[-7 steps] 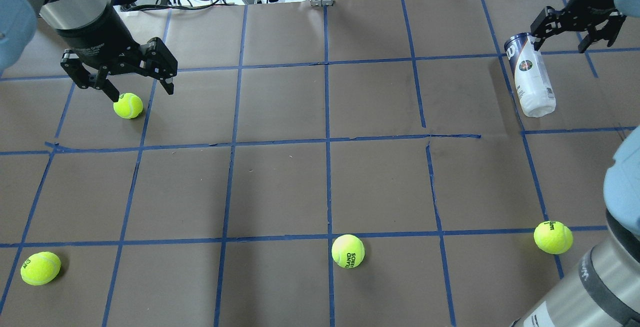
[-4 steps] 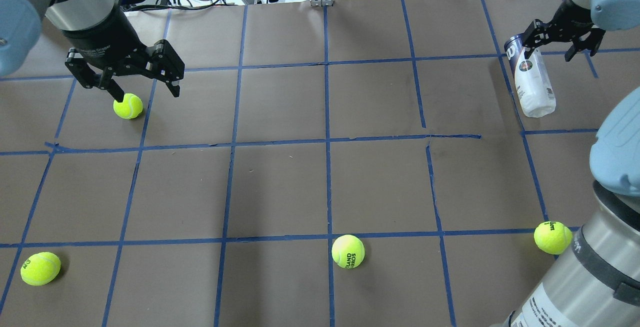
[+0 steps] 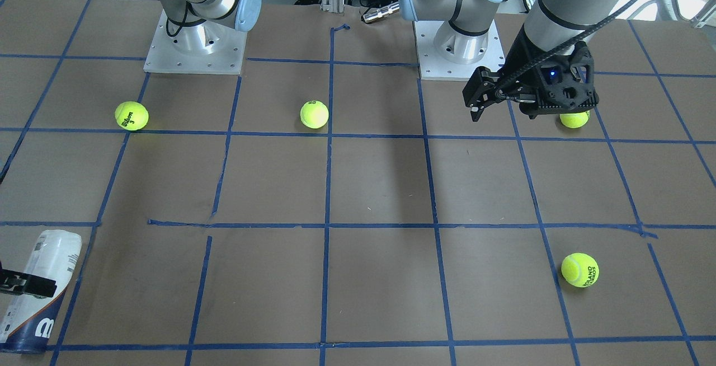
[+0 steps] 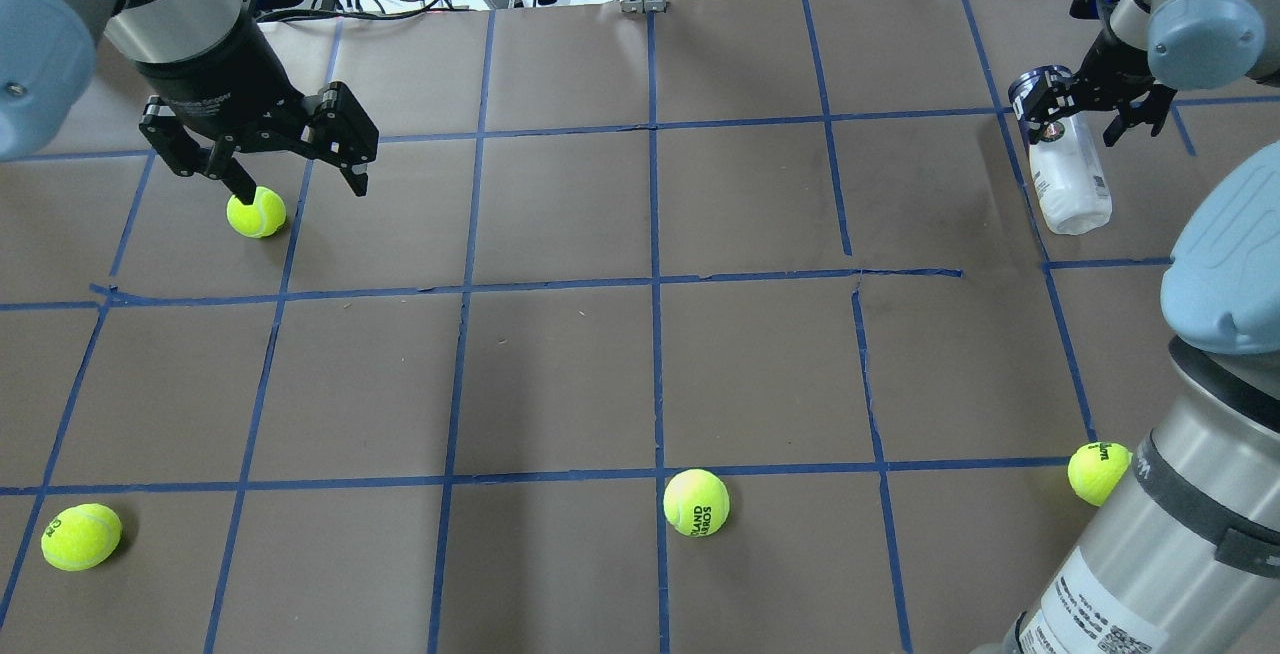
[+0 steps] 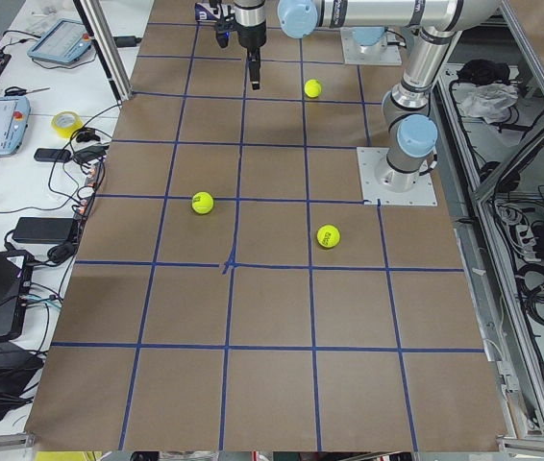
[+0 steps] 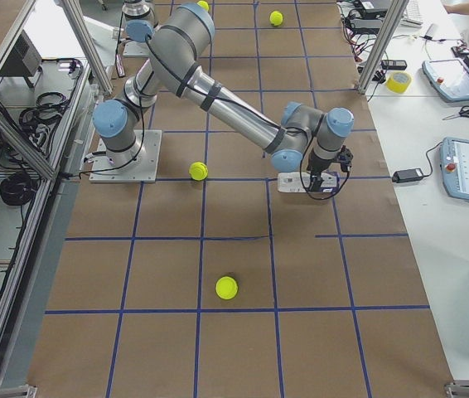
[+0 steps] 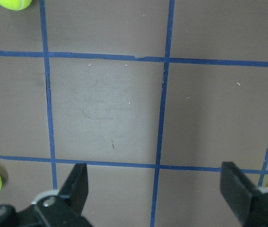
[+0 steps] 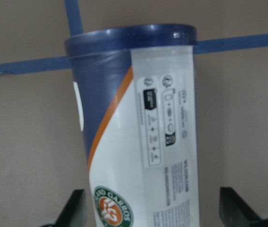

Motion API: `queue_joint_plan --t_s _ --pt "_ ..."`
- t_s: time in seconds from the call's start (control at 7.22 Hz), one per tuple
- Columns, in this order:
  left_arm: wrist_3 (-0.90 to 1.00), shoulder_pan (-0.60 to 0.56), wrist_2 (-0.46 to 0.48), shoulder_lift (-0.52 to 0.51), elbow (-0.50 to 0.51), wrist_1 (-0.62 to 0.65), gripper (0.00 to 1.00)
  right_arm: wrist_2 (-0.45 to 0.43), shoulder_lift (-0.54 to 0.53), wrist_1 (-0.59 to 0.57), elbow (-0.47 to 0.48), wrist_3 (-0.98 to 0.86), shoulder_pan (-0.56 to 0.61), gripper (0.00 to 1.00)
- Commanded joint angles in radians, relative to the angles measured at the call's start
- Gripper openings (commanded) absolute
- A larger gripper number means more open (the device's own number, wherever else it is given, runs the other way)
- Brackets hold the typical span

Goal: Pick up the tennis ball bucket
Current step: 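Lower the right gripper around the can's top and close it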

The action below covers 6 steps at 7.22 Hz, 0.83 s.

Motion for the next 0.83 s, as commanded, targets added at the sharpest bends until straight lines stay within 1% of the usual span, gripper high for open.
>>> queue_joint_plan --t_s 0.0,0.69 --pt "0.0 0.0 -0.001 -0.001 0.0 0.001 1.0 0.029 0.015 0.003 0.004 -0.035 0.0 0.99" --pt "0.0 0.0 0.002 0.01 -0.022 0.001 1.0 0.017 0.041 -0.009 0.019 -0.044 0.0 0.98"
